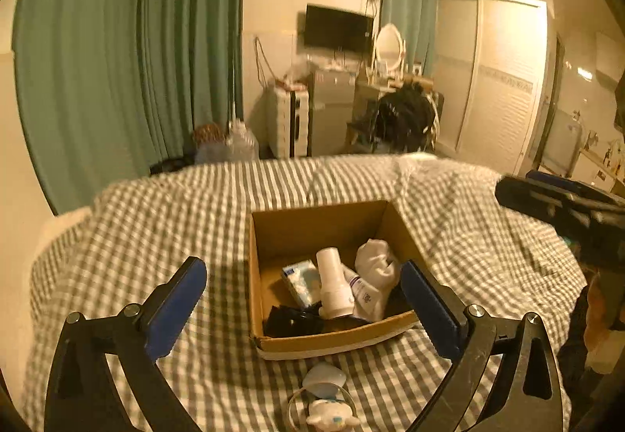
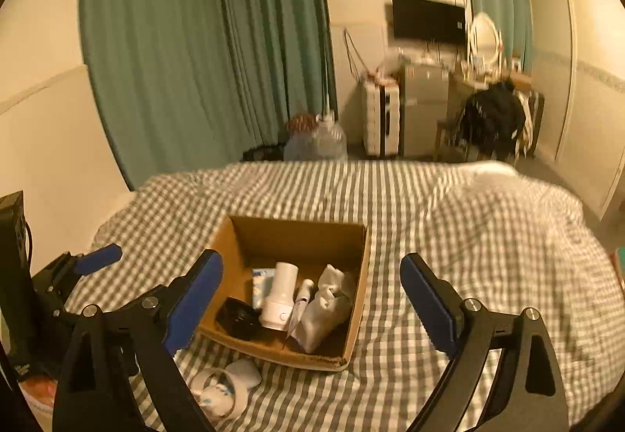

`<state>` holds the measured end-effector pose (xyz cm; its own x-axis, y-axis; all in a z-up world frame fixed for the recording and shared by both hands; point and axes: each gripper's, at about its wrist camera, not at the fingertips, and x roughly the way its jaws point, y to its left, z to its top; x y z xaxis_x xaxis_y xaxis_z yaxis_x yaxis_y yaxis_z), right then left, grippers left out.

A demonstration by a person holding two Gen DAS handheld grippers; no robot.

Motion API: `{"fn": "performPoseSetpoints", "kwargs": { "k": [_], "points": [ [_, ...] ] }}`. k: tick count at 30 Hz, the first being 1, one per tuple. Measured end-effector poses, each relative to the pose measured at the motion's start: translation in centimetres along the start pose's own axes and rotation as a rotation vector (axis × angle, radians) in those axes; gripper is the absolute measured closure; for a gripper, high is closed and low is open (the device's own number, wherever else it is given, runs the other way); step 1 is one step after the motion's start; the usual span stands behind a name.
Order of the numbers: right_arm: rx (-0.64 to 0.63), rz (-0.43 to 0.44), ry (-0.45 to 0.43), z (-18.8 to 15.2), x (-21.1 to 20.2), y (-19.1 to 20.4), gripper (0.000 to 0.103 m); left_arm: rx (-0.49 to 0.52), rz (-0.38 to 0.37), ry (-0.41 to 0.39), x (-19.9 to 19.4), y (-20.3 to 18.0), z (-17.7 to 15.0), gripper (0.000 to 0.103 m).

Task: Organize objects
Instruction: 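Lower the left gripper onto the white figurine inside the ring and grasp it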

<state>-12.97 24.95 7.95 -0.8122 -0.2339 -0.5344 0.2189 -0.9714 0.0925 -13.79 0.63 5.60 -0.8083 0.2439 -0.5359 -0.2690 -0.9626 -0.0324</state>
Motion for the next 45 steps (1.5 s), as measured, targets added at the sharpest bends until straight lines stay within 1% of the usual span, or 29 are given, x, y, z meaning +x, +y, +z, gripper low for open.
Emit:
{"fn": "performPoseSetpoints", "kwargs": {
  "k": [3, 5, 6, 8, 11, 13, 15, 18, 19, 21, 24, 26, 27, 29, 33, 34, 36, 37, 39, 41, 42, 44, 45],
  "points": [
    [-0.047, 0.028, -0.022, -0.1, -2.9, 1.3, 0.010, 0.008, -0.007, -0.051, -3.0, 0.0, -0.3, 0.000],
    [-0.081, 0.035, -0.037, -0.7, -4.5, 2.4, 0.010, 0.003, -0.004, -0.060, -4.2, 0.0, -1.0, 0.000],
    [-0.099, 0.037, -0.042, -1.1, -5.2, 3.0, 0.010, 0.002, 0.000, -0.056, -4.6, 0.1, -1.5, 0.000],
    [-0.122, 0.047, -0.044, -2.2, -5.8, 3.9, 0.010, -0.006, 0.036, -0.034, -4.9, 0.5, -3.2, 0.000],
    [-0.130, 0.056, -0.032, -4.2, -5.7, 4.6, 0.010, -0.023, 0.089, 0.019, -4.1, 1.1, -6.1, 0.000],
    [-0.132, 0.059, -0.012, -5.8, -4.7, 4.9, 0.010, -0.038, 0.125, 0.063, -2.8, 1.6, -8.5, 0.000],
    [-0.128, 0.057, 0.021, -7.5, -3.1, 5.0, 0.010, -0.063, 0.138, 0.095, -1.6, 1.8, -10.8, 0.000],
    [-0.114, 0.025, 0.094, -10.0, 0.3, 4.4, 0.010, -0.099, 0.103, 0.170, 0.5, 1.6, -14.0, 0.000],
    [-0.111, 0.012, 0.109, -10.6, 1.2, 4.1, 0.010, -0.100, 0.089, 0.206, 1.4, 1.2, -14.8, 0.000],
    [-0.096, -0.011, 0.152, -12.2, 3.2, 3.5, 0.010, -0.081, 0.077, 0.244, 2.6, 0.3, -16.0, 0.000],
    [-0.061, -0.036, 0.218, -14.6, 5.5, 2.2, 0.010, -0.033, 0.066, 0.262, 4.0, -1.6, -17.0, 0.000],
    [-0.027, -0.065, 0.257, -16.0, 6.6, 1.1, 0.010, 0.000, 0.087, 0.278, 4.7, -2.4, -17.4, 0.000],
    [-0.011, -0.070, 0.273, -16.5, 7.1, 0.8, 0.010, 0.005, 0.083, 0.282, 4.9, -2.7, -17.5, 0.000],
    [0.016, -0.068, 0.294, -16.8, 7.4, 0.1, 0.010, -0.008, 0.081, 0.271, 5.1, -2.7, -17.5, 0.000],
    [0.032, -0.047, 0.279, -16.7, 6.7, -0.3, 0.010, -0.069, 0.065, 0.250, 5.4, -1.8, -16.7, 0.001],
    [0.032, -0.045, 0.280, -16.8, 6.6, -0.4, 0.010, -0.075, 0.065, 0.251, 5.6, -1.8, -16.7, 0.004],
    [0.036, -0.039, 0.282, -16.9, 6.7, -0.4, 0.010, -0.056, 0.056, 0.267, 6.1, -2.2, -16.6, 0.011],
    [0.038, -0.037, 0.281, -16.7, 6.6, -0.2, 0.010, -0.045, 0.052, 0.278, 6.4, -2.5, -16.8, 0.017],
    [0.042, -0.033, 0.276, -16.7, 6.4, -0.1, 0.010, -0.002, 0.037, 0.317, 7.3, -3.3, -17.1, 0.019],
    [0.048, -0.032, 0.277, -16.5, 6.7, 0.1, 0.010, 0.030, 0.031, 0.338, 7.8, -4.0, -17.6, 0.037],
    [0.050, -0.032, 0.279, -16.6, 6.7, 0.1, 0.010, 0.046, 0.027, 0.351, 8.2, -4.3, -17.7, 0.039],
    [0.054, -0.030, 0.283, -16.6, 6.8, 0.0, 0.010, 0.051, 0.019, 0.364, 8.7, -4.5, -17.8, 0.054],
    [0.055, -0.031, 0.284, -16.5, 6.8, 0.0, 0.010, 0.047, 0.016, 0.367, 8.7, -4.4, -17.8, 0.054]
  ]
}}
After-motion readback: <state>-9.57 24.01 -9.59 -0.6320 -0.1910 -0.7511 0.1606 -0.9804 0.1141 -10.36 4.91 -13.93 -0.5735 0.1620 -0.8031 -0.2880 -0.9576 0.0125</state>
